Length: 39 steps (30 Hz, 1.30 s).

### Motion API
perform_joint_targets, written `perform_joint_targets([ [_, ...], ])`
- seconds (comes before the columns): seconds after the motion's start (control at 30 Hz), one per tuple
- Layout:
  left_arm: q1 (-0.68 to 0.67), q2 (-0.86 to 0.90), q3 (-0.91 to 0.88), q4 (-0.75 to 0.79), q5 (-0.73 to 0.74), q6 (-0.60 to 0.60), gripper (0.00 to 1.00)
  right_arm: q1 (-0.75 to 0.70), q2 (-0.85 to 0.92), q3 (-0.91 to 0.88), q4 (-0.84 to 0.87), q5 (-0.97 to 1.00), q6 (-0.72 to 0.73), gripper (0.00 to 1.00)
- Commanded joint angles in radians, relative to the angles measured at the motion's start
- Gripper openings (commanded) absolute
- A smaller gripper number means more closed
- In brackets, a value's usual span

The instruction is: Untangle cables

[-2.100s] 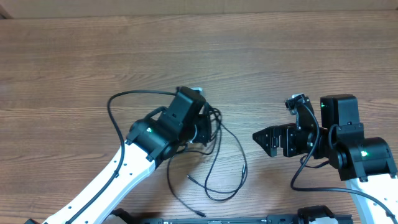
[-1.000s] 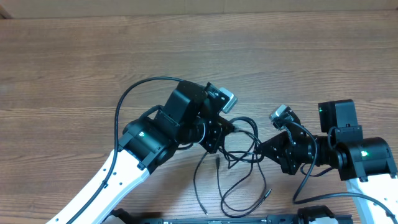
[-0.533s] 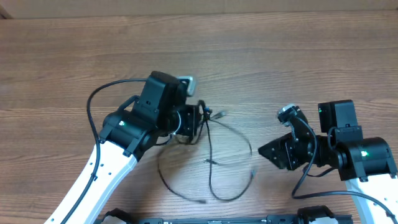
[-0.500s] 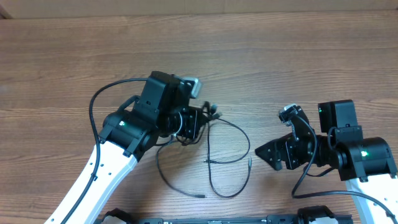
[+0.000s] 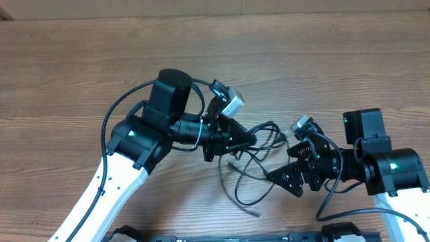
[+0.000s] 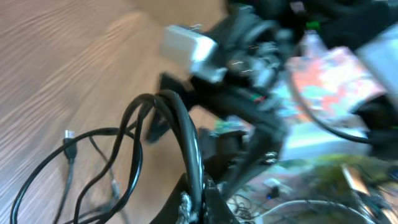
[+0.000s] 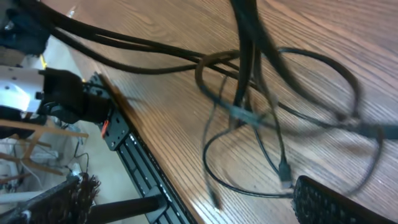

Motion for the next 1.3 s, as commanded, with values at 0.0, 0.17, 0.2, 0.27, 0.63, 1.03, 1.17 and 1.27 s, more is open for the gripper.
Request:
perform_joint_targets([
  [0.0, -0.003, -0.018, 0.023, 0.038, 0.193, 0.028, 0.04, -0.001, -0.011, 0.008, 0.008, -0.035, -0.039, 1.00],
  [0.17, -0.003, -0.018, 0.023, 0.036, 0.204, 0.015, 0.04, -0.001, -0.011, 0.008, 0.032, -0.032, -0.039, 1.00],
  [0.2, -0.003, -0.018, 0.023, 0.036, 0.208, 0.013, 0.04, -0.001, -0.011, 0.008, 0.039, -0.026, -0.031, 1.00],
  [0.27, -0.003, -0.018, 0.023, 0.035, 0.207, 0.001, 0.04, -0.001, -0.011, 0.008, 0.052, 0.008, 0.011, 1.00],
  [0.63, -0.003, -0.018, 0.023, 0.072, 0.195, -0.042, 0.04, -0.001, 0.000, 0.008, 0.186, 0.155, 0.540, 1.00],
  [1.03, 0.222, -0.018, 0.024, 0.695, 0.337, -0.591, 0.04, -0.001, 0.183, 0.008, -0.034, 0.447, 0.558, 1.00],
  [1.17, 0.400, -0.018, 0.023, 1.091, 0.359, -0.975, 0.04, -0.001, 0.192, 0.008, -0.033, 0.478, 0.581, 1.00],
  [1.27, 0.571, -0.018, 0.023, 1.397, 0.324, -1.229, 0.04, -0.001, 0.192, 0.008, -0.031, 0.479, 0.580, 1.00],
])
